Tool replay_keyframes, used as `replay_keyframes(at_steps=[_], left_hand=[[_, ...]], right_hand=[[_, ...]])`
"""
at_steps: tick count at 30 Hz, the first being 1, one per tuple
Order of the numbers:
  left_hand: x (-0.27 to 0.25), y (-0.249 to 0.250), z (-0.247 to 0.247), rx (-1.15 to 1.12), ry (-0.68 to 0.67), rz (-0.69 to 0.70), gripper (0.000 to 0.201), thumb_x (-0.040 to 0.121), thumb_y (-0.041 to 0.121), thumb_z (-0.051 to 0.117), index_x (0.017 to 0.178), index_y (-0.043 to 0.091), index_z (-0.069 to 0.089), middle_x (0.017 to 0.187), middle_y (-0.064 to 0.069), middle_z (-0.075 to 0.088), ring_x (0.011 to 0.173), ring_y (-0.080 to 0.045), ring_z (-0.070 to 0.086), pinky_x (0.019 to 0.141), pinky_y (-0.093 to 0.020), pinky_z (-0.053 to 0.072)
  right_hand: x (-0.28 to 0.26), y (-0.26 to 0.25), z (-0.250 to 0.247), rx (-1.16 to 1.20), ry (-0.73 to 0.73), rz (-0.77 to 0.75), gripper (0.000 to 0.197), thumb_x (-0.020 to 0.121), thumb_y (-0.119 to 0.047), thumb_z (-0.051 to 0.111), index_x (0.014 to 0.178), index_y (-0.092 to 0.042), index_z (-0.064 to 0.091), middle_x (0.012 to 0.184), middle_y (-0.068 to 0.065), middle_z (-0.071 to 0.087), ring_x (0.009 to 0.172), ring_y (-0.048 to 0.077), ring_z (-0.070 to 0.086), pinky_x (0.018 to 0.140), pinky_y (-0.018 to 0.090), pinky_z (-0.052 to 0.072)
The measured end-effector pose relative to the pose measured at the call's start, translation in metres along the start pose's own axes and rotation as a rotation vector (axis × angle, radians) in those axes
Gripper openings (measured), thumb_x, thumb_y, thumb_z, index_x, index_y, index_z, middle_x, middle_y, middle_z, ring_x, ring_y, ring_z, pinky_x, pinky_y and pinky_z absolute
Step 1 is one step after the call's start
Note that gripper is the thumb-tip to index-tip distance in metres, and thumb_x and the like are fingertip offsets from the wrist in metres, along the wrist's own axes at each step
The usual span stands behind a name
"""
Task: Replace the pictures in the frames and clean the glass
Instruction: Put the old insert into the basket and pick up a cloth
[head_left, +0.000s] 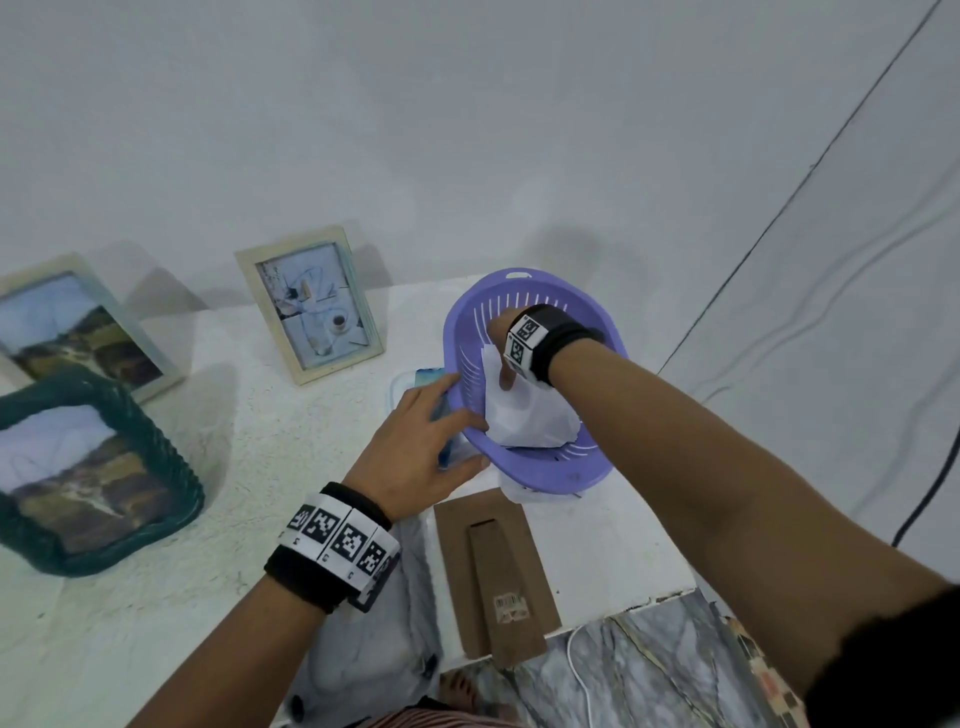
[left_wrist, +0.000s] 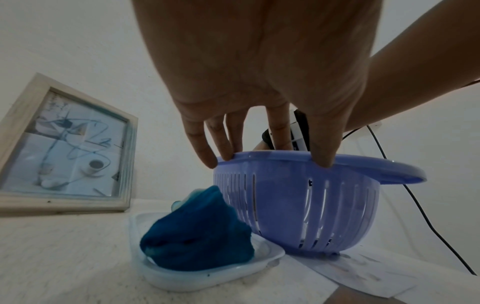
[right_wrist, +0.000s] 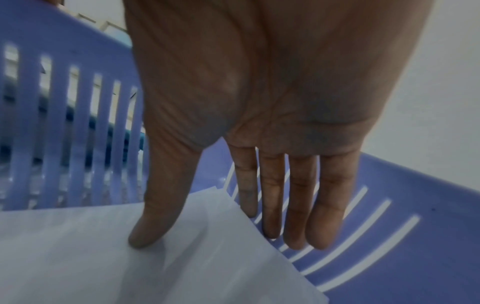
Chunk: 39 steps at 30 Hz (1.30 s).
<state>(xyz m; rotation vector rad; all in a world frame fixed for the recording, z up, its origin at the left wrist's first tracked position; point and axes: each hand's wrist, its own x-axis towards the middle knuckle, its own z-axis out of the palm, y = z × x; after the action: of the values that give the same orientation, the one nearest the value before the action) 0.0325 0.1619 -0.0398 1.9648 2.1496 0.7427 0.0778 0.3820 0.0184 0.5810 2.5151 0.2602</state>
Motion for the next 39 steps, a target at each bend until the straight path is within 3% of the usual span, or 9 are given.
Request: replay_keyframes(at_steps=[4, 8, 13, 17, 21, 25, 31, 36, 39], left_hand=[[0.000, 0.000, 0.002, -0.007, 0.020, 0.006, 0.043, 0.089, 0.060, 0.053, 0.116, 0.029, 0.064, 0.151, -0.012, 0.039, 0.132, -0.032, 0.041, 0.104, -0.039, 0.039], [0.000, 0.002, 0.001, -0.011, 0.049, 0.022, 0.043, 0.089, 0.060, 0.052, 0.116, 0.028, 0.064, 0.151, -0.011, 0.039, 0.130, -0.030, 0.041, 0.103, -0.036, 0.037], [-0.002, 0.002, 0.000, -0.066, 0.053, -0.016, 0.048, 0.089, 0.060, 0.051, 0.126, 0.029, 0.059, 0.152, -0.006, 0.038, 0.131, -0.026, 0.040, 0.103, -0.034, 0.036], [0.000, 0.005, -0.012, -0.158, 0.116, -0.142, 0.046, 0.092, 0.054, 0.053, 0.131, 0.030, 0.055, 0.150, 0.005, 0.042, 0.133, -0.015, 0.040, 0.108, -0.033, 0.037], [0.003, 0.019, -0.043, -0.438, 0.346, -0.263, 0.037, 0.094, 0.035, 0.063, 0.129, 0.023, 0.057, 0.123, 0.012, 0.063, 0.110, -0.003, 0.060, 0.091, -0.024, 0.049], [-0.007, 0.034, -0.072, -0.719, 0.420, -0.357, 0.021, 0.093, 0.015, 0.066, 0.113, 0.022, 0.066, 0.091, 0.005, 0.074, 0.085, -0.009, 0.069, 0.076, -0.026, 0.055], [-0.065, 0.035, -0.082, -0.841, 0.462, -0.453, 0.013, 0.090, 0.005, 0.066, 0.098, 0.015, 0.067, 0.076, 0.001, 0.073, 0.067, -0.011, 0.064, 0.058, -0.024, 0.055], [-0.126, 0.018, -0.072, -0.826, 0.481, -0.652, 0.010, 0.090, 0.006, 0.066, 0.098, 0.010, 0.068, 0.079, -0.013, 0.073, 0.064, -0.018, 0.064, 0.056, -0.025, 0.054], [-0.152, 0.009, -0.059, -0.771, 0.420, -0.767, 0.009, 0.090, 0.008, 0.067, 0.093, 0.016, 0.069, 0.075, -0.006, 0.073, 0.064, -0.018, 0.065, 0.058, -0.029, 0.056]], right_hand=[[0.006, 0.000, 0.002, 0.062, 0.027, -0.013, 0.041, 0.078, -0.035, 0.076, 0.102, -0.009, 0.056, 0.082, 0.006, 0.050, 0.077, 0.028, 0.055, 0.067, 0.033, 0.048], [0.013, 0.006, 0.003, 0.090, 0.137, -0.005, 0.060, 0.085, -0.029, 0.068, 0.133, -0.007, 0.041, 0.117, 0.014, 0.060, 0.104, 0.033, 0.059, 0.076, 0.039, 0.045], [0.005, 0.023, -0.010, 0.332, 0.222, -0.020, 0.033, 0.086, -0.010, 0.054, 0.117, -0.018, 0.046, 0.108, 0.011, 0.060, 0.094, 0.033, 0.059, 0.073, 0.036, 0.046], [-0.034, 0.037, -0.031, 0.615, 0.394, -0.051, 0.034, 0.085, -0.005, 0.042, 0.114, -0.020, 0.053, 0.102, 0.010, 0.062, 0.094, 0.032, 0.056, 0.077, 0.037, 0.047], [-0.089, 0.036, -0.049, 0.819, 0.598, -0.143, 0.030, 0.089, -0.008, 0.046, 0.114, -0.022, 0.056, 0.088, 0.003, 0.061, 0.082, 0.021, 0.054, 0.066, 0.024, 0.044], [-0.129, 0.005, -0.052, 1.035, 0.702, -0.287, 0.027, 0.088, -0.009, 0.053, 0.109, -0.025, 0.059, 0.081, -0.002, 0.060, 0.076, 0.013, 0.056, 0.064, 0.018, 0.047], [-0.136, -0.063, -0.004, 1.181, 0.888, -0.216, 0.039, 0.090, -0.028, 0.061, 0.126, -0.020, 0.053, 0.104, 0.001, 0.059, 0.085, 0.012, 0.056, 0.074, 0.021, 0.045], [-0.138, -0.124, 0.052, 1.458, 0.644, -0.157, 0.036, 0.089, -0.018, 0.066, 0.124, -0.017, 0.053, 0.079, -0.003, 0.059, 0.069, 0.014, 0.060, 0.067, 0.028, 0.050], [-0.144, -0.151, 0.075, 1.503, 0.446, -0.218, 0.043, 0.089, -0.016, 0.064, 0.129, -0.023, 0.048, 0.080, -0.001, 0.058, 0.073, 0.018, 0.062, 0.070, 0.040, 0.056]])
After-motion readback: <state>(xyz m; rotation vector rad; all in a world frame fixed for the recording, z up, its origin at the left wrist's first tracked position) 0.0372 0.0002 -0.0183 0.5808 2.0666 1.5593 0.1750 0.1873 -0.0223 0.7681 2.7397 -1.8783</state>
